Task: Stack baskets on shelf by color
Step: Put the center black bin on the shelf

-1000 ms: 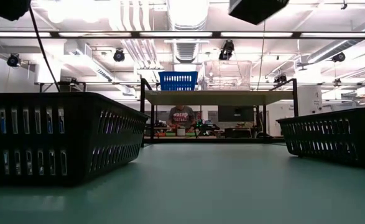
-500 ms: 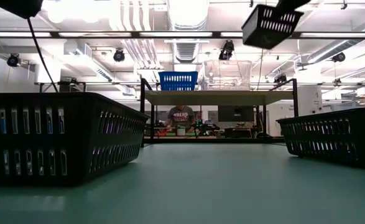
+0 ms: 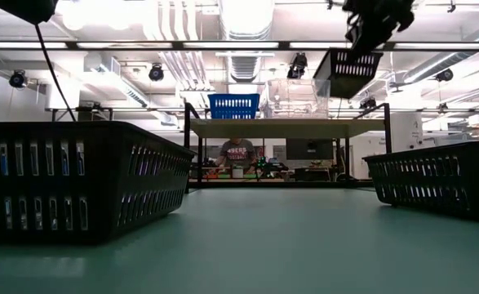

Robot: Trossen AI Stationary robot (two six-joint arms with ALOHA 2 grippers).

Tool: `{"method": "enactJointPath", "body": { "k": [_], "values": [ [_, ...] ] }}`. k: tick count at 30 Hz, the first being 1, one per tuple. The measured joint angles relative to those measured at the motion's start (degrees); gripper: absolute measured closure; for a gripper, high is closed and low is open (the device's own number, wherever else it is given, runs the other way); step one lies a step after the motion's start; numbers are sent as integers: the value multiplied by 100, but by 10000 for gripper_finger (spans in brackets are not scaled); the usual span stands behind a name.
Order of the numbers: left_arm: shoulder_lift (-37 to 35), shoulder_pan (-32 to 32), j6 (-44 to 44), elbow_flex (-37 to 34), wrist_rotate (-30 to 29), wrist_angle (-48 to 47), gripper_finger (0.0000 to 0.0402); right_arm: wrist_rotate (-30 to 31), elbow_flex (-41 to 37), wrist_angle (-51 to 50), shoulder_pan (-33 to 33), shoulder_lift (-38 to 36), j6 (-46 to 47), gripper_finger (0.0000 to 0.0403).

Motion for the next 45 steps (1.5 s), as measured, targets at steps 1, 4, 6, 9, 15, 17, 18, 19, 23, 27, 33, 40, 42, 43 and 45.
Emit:
{"method": "enactJointPath", "body": {
  "k": [1,4,6,9,15,17,18,19,23,27,33,40,42,43,45],
  "values": [
    [0,0,37,0,0,0,322,-92,0,-1,-146,69,-58,394],
    [0,0,133,0,0,2,322,-423,0,-42,-534,261,-243,394],
    [0,0,144,0,0,4,322,-737,0,-57,-740,375,-346,394],
    [-10,0,153,0,-1,8,322,-857,0,-90,-920,529,-433,394],
    [-22,0,189,0,0,15,322,-860,0,-89,-975,840,-449,394],
    [-22,0,192,0,-1,13,322,-860,0,-90,-971,945,-428,394],
    [-22,0,192,0,-1,13,322,-860,0,-90,-970,996,-414,394],
    [-22,0,192,0,0,13,322,-860,0,-89,-971,1037,-411,394],
    [-22,0,190,0,-1,12,322,-860,0,-87,-971,1190,-400,394],
    [-22,0,183,0,-1,12,322,-860,0,-85,-971,1323,-280,394],
    [-22,0,148,0,0,11,322,-860,0,-165,-969,1398,-200,388],
    [-22,0,148,0,0,11,322,-862,0,-348,-956,1382,0,342],
    [-22,0,146,0,0,11,322,-862,0,-371,-954,1381,102,325],
    [-22,0,146,0,0,10,322,-863,0,-383,-952,1382,120,316],
    [-22,0,146,0,0,11,322,-861,0,-395,-929,1380,206,298]
  ]
}}
